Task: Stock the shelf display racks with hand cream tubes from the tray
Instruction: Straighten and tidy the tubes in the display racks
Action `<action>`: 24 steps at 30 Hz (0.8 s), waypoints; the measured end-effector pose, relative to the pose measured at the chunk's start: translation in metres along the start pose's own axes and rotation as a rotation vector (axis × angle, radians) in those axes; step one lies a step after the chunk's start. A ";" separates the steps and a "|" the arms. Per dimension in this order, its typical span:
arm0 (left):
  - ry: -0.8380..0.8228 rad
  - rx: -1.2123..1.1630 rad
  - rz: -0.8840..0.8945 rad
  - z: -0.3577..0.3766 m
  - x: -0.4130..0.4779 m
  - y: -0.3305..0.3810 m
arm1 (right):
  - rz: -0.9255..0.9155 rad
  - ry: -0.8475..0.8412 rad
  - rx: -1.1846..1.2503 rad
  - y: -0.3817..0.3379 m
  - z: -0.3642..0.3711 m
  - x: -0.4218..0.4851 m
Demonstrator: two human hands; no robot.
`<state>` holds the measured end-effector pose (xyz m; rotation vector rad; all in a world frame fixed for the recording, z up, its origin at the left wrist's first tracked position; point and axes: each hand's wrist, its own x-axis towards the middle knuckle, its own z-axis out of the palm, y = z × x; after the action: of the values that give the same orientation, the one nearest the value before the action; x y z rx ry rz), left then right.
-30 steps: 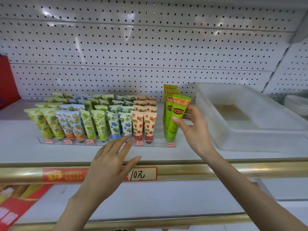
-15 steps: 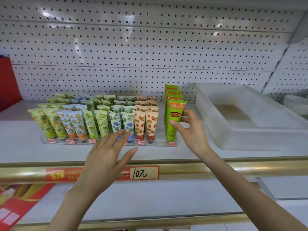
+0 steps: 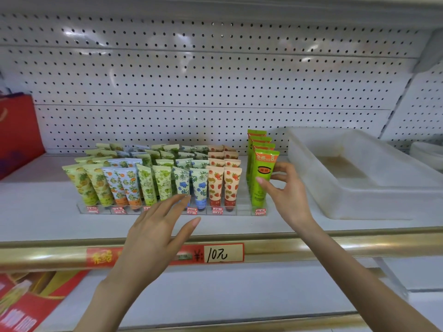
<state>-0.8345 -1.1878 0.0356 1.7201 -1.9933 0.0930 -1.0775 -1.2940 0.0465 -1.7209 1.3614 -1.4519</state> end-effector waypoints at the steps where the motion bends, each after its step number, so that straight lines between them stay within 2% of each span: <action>1: 0.002 -0.002 -0.001 -0.002 -0.001 -0.003 | 0.005 0.016 0.010 0.000 0.001 -0.001; 4: 0.012 -0.023 0.002 -0.010 -0.003 -0.011 | -0.037 0.113 0.004 -0.004 0.001 -0.004; 7: 0.027 -0.072 0.000 -0.020 -0.003 -0.020 | -0.237 0.223 -0.052 -0.017 0.001 -0.011; 11: 0.067 -0.152 0.021 -0.038 0.007 -0.027 | -0.476 0.249 -0.098 -0.041 0.004 -0.012; 15: 0.083 -0.234 0.028 -0.055 0.031 -0.032 | -0.551 0.120 -0.079 -0.071 0.006 0.001; 21: 0.116 -0.334 0.032 -0.076 0.082 -0.026 | -0.405 -0.299 -0.127 -0.106 0.010 0.059; 24: 0.087 -0.327 0.009 -0.075 0.110 -0.028 | -0.348 -0.436 -0.196 -0.108 0.016 0.091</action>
<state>-0.7917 -1.2653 0.1386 1.4739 -1.8357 -0.1452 -1.0295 -1.3396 0.1728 -2.3258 1.0293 -1.0355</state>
